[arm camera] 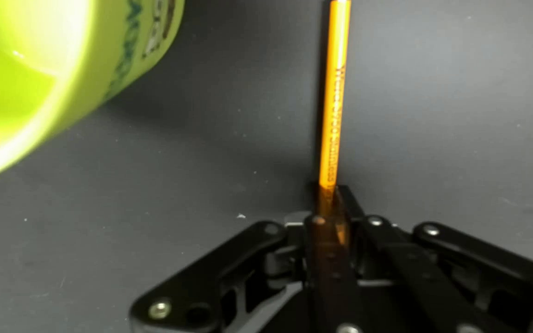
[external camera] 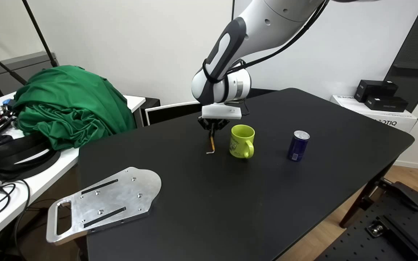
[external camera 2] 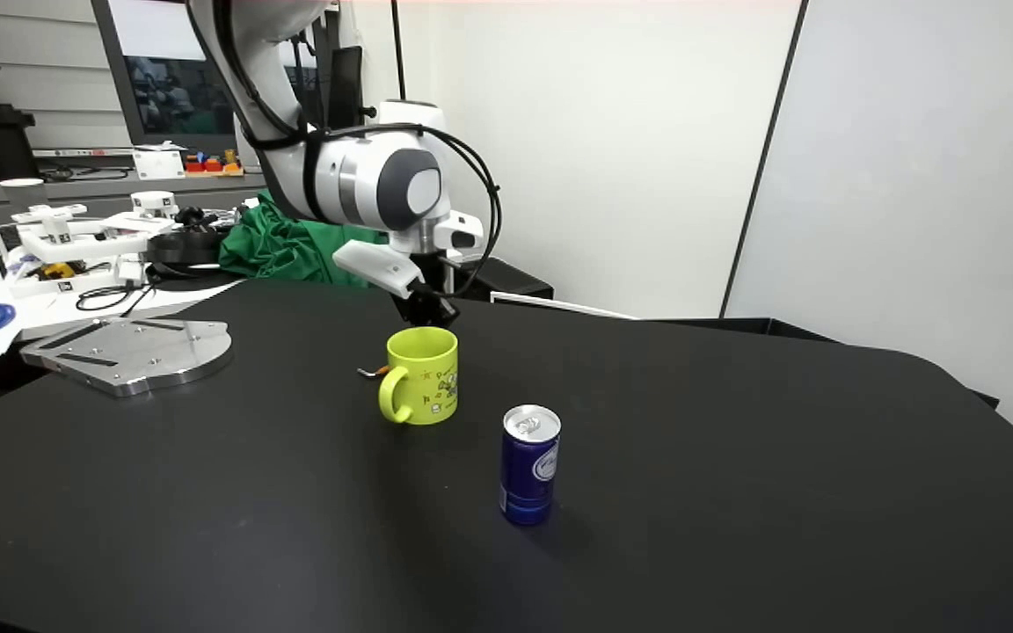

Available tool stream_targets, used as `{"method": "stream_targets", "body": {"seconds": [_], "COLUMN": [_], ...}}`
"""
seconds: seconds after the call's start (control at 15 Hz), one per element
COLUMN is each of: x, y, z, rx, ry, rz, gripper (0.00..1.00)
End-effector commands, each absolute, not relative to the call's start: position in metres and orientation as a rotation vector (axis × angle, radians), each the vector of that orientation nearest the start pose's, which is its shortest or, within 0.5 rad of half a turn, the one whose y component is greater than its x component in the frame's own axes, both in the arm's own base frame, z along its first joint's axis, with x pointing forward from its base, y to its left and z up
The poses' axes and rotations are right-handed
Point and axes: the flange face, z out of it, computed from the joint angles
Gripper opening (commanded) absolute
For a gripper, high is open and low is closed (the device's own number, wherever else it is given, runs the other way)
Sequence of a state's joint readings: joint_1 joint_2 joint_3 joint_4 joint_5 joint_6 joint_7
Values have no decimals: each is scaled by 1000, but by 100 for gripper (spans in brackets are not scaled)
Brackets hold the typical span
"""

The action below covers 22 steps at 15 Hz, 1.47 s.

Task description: Pick up the orange object from the table and put it in the yellow cup.

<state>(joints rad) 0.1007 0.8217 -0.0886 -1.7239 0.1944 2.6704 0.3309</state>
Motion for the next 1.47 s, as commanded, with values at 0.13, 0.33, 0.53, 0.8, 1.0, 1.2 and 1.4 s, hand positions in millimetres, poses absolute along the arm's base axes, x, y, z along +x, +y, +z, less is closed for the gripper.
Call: {"method": "stream_targets", "body": {"seconds": [0.13,0.33,0.53,0.8,1.0,1.2,1.4], "x": [683,690,693,694,688,681,674], "y": [1,-9,-21,-34,-37,-37,-43], "z": [148,172,195,223,241,256,264], "rx": [-2965,-2934,-2914,-2900,-2908,-2901,-2935], "ry": [782,843,879,916,908,916,947], "rz": [-277,-309,-366,-434,-449,-432,-304], "gripper": [2,2,2,2,2,2,2]}}
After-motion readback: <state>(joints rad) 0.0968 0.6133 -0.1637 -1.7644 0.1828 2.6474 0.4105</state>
